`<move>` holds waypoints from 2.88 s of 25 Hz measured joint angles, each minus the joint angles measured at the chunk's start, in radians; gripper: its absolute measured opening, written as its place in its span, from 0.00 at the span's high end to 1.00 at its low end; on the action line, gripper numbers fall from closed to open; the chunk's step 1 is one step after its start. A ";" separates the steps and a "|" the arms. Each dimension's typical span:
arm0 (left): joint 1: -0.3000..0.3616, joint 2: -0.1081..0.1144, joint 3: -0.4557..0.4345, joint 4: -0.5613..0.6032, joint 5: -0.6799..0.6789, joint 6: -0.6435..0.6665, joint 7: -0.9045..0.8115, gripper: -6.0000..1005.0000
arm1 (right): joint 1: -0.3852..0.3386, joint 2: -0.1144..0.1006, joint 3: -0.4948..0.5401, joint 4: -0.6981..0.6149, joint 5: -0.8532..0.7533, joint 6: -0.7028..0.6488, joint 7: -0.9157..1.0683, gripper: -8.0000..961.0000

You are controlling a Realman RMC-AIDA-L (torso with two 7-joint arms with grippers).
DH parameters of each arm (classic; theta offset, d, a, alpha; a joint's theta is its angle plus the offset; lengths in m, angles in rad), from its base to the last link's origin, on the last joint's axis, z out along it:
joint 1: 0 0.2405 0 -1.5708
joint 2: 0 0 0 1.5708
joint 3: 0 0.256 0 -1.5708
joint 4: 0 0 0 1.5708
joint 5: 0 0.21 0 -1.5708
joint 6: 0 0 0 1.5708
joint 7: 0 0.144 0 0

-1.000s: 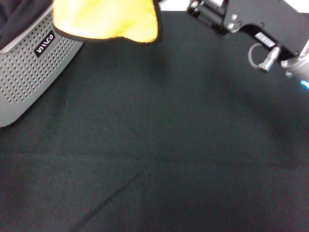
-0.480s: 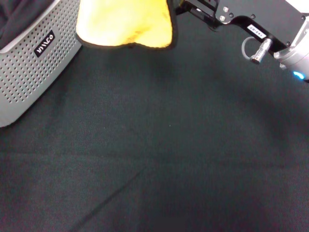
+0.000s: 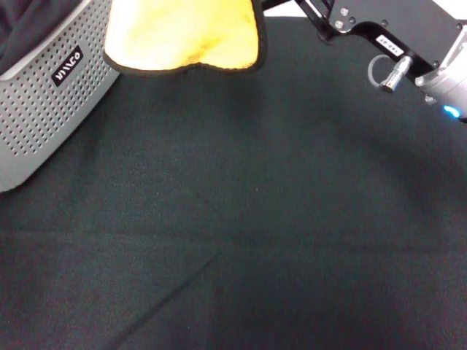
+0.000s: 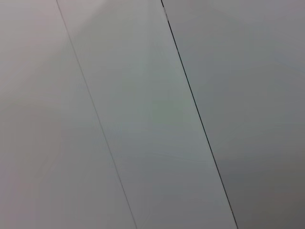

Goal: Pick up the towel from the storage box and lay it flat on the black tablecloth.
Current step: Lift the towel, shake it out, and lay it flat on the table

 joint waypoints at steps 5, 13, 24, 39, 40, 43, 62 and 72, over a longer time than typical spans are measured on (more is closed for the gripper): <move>0.003 0.002 -0.003 0.000 0.000 -0.002 0.001 0.98 | 0.010 0.000 -0.007 0.020 -0.006 0.002 0.004 0.60; 0.006 0.005 -0.008 0.000 0.007 -0.003 0.004 0.97 | -0.005 0.001 -0.019 0.016 -0.005 -0.012 0.005 0.71; 0.015 0.006 -0.008 -0.002 0.016 -0.002 0.015 0.97 | -0.036 0.002 -0.019 0.009 -0.002 -0.047 0.008 0.72; 0.017 0.003 -0.008 0.001 0.005 -0.005 0.014 0.97 | -0.032 0.000 -0.019 0.010 -0.007 -0.047 0.012 0.76; 0.017 0.003 -0.008 0.000 0.005 -0.005 0.014 0.97 | -0.032 0.000 -0.019 0.009 -0.007 -0.047 0.012 0.77; 0.017 0.003 -0.008 0.001 0.005 -0.005 0.014 0.97 | -0.033 0.000 -0.020 0.009 -0.009 -0.048 0.012 0.81; 0.112 -0.017 0.003 -0.012 0.000 0.000 0.029 0.97 | -0.089 -0.008 -0.020 -0.065 -0.011 -0.066 0.014 0.98; 0.271 -0.091 0.011 -0.314 -0.110 0.077 0.196 0.97 | -0.138 -0.080 0.031 -0.298 -0.124 0.042 0.213 0.98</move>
